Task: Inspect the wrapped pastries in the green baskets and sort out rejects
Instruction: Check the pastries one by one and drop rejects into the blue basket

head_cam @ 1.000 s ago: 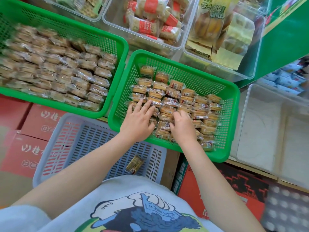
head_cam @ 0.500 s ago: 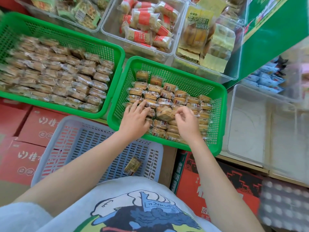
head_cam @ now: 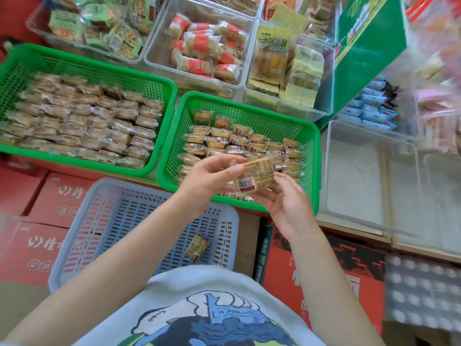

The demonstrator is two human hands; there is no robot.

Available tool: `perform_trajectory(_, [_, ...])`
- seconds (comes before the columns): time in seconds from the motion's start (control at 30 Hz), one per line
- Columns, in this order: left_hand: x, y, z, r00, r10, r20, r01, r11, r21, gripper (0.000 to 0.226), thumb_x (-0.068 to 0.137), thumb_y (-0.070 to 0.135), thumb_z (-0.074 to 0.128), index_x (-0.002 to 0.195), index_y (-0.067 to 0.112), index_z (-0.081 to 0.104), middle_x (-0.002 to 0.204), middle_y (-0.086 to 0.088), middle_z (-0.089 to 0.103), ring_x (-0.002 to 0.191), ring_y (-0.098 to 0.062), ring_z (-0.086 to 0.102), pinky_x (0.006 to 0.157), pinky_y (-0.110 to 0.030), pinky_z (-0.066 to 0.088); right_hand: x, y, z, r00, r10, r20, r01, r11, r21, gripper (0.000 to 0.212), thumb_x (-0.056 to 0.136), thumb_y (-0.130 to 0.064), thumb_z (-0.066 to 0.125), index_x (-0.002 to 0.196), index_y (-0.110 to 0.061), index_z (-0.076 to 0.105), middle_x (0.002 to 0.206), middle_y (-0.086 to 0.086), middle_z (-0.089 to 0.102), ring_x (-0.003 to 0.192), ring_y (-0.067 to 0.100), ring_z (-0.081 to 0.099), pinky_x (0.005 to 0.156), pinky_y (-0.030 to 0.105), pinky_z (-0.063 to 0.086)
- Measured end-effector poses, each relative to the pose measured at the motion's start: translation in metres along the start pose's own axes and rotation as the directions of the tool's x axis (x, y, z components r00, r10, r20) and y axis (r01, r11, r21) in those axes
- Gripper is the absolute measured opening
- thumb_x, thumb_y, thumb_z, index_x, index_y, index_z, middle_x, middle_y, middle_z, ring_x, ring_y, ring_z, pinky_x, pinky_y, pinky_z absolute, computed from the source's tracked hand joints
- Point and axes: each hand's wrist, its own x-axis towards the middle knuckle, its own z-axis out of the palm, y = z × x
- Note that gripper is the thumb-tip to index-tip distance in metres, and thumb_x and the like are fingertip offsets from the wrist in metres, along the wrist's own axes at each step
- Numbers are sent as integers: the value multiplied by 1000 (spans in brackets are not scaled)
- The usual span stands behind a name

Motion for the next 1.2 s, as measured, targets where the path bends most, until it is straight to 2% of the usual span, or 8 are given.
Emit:
perform_trajectory(0.13, [-10,-2,-3,988,17,-153,-26,998,-61,20,76,19,75,93,9,76,82,-4,76,76,-16,71,65,-25,58,-10,3,-10,992,-111,-54,100,980,-171,21,102,-5,46,88,-15,58,80,4,65,75,18,61,59,31,51])
perform_trajectory(0.27, [-15,-11,-14,947,23,-321,-26,1000,-4,7,89,10,73,94,7,75,72,-2,68,68,-14,65,65,-23,57,-21,0,-21,976,-214,-46,190,932,-308,20,102,-1,45,89,-12,55,77,6,56,62,16,53,51,25,46])
perform_trajectory(0.47, [-28,-17,-8,978,-164,-131,183,972,147,43,93,28,69,133,17,59,118,-4,69,105,-15,70,88,-30,57,-38,0,-19,971,-219,97,237,933,-272,18,103,0,44,93,-9,57,86,7,61,69,16,62,62,27,55])
perform_trajectory(0.53, [-33,-18,-1,975,-211,-66,216,971,98,56,86,32,72,135,10,55,121,-6,69,105,-18,71,90,-33,57,-43,3,-15,965,-220,145,251,934,-254,18,103,0,43,96,-8,57,85,6,67,71,18,64,64,28,56])
perform_trajectory(0.63, [-39,-18,4,980,-194,-46,192,980,-48,75,75,30,76,138,-1,51,110,-10,70,86,-19,73,76,-29,59,-48,5,-14,957,-233,175,274,923,-270,16,103,-1,44,99,-8,58,85,7,67,71,18,65,66,28,56])
perform_trajectory(0.9, [-41,-16,4,978,-121,-170,95,983,-154,37,86,6,71,119,13,56,99,-4,70,80,-16,74,71,-25,58,-46,13,-21,890,-433,146,433,695,-574,15,100,-8,57,94,-18,65,63,-2,53,54,16,45,51,33,40])
perform_trajectory(1.07, [-38,-18,2,977,-89,-195,36,964,-262,21,84,5,71,103,10,65,84,-3,75,79,-19,72,76,-27,61,-46,13,-18,914,-376,154,396,742,-541,13,102,-10,54,95,-16,62,62,-3,52,57,16,47,57,31,42])
perform_trajectory(1.2, [-36,-15,-5,987,-83,-140,41,959,-279,13,79,13,71,89,8,65,80,-9,69,75,-19,70,73,-24,60,-42,8,-16,947,-288,144,322,843,-431,16,104,-10,47,95,-15,58,87,0,61,84,19,64,68,32,56])
